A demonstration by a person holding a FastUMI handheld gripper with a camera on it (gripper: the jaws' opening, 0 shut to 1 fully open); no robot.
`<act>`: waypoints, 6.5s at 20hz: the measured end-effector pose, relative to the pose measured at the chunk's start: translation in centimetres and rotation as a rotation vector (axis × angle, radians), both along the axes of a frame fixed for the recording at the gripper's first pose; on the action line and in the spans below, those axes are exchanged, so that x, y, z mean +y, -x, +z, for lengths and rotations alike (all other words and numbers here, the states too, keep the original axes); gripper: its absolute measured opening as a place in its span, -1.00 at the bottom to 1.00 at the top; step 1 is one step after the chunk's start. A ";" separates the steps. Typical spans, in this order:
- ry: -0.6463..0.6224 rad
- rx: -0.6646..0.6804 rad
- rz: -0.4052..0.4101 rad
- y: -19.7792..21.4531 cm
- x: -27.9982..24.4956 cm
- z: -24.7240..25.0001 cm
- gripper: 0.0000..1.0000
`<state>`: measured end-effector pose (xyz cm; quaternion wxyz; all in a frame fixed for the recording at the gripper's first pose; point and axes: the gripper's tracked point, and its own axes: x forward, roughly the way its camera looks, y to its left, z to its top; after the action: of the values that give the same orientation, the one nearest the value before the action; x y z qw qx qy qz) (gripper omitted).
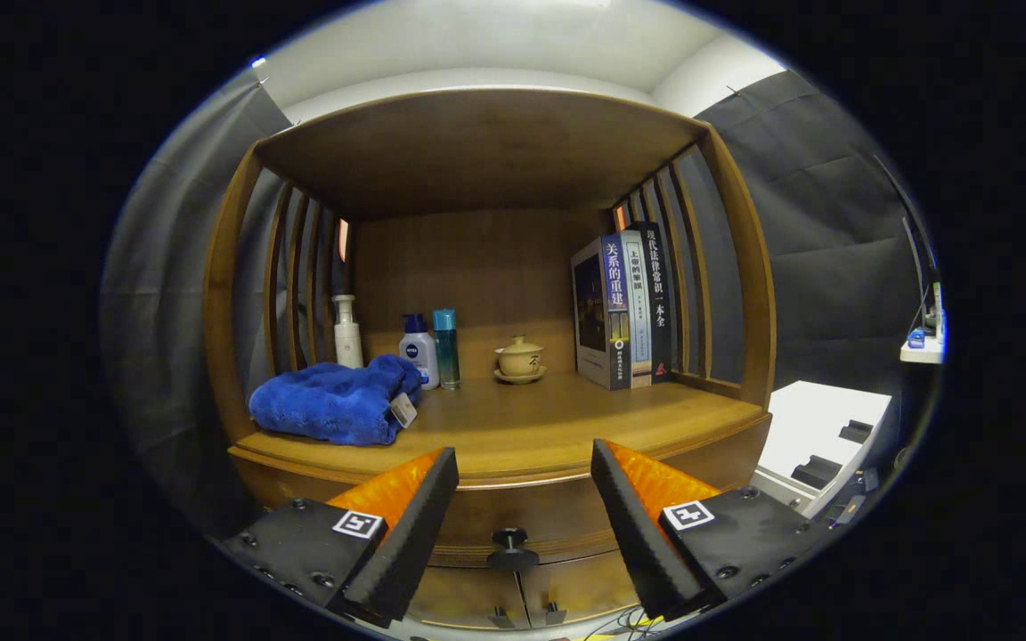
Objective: Pull open the drawer, take out the items inside it, and place them on the countertop above the cabinet.
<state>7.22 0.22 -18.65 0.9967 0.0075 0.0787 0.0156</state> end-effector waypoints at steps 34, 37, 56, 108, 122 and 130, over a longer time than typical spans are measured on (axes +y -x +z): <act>-0.096 0.243 0.009 0.9 0.2 -11.2 -0.22; -0.088 0.241 0.005 1.8 0.2 -11.1 -0.31; -0.082 0.241 0.000 12.6 -1.2 -9.6 -0.32; -0.032 0.152 -0.024 18.1 -2.2 3.7 0.97; -0.043 0.340 0.064 7.5 1.9 5.0 0.97; -0.040 0.638 0.072 3.0 2.5 -0.1 0.98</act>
<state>4.20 2.71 -18.79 0.9202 0.0288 0.3874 0.0491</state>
